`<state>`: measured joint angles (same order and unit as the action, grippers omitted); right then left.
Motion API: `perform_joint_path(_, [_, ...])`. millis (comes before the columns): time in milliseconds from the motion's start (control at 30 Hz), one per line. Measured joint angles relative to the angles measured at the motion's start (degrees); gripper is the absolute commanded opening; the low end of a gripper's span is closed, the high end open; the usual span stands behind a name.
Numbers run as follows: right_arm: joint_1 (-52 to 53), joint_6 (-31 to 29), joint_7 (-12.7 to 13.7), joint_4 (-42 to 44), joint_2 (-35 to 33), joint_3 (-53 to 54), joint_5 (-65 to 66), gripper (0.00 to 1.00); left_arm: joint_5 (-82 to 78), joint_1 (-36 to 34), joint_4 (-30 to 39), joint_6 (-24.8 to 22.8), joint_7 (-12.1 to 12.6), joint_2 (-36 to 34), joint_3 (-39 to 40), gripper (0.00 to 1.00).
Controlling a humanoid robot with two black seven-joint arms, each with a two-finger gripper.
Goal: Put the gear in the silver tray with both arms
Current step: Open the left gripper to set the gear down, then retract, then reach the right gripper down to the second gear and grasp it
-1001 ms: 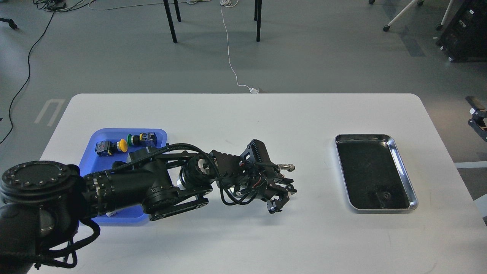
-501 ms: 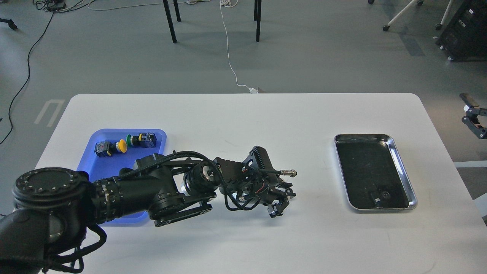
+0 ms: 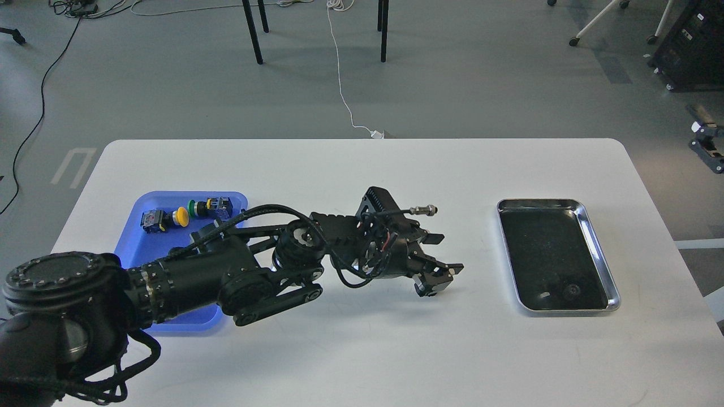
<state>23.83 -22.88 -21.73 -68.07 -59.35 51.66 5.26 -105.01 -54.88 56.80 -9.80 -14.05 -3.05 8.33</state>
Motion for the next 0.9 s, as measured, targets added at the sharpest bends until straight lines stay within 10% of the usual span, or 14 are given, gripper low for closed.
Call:
perform_joint_path(467, [39.9,-0.6,1.0,0.1,0.7,-38.4,14.5,0.96,68.6,-2.6,0.3,-6.0,-0.7,-19.9,14.3,0.97])
perform_joint_path(901, [72.5,-0.1,0.4,8.9,33.2,-82.7,19.7,0.94,106.8,8.9,-0.3,-11.1,-0.3,-27.6,35.1,0.97])
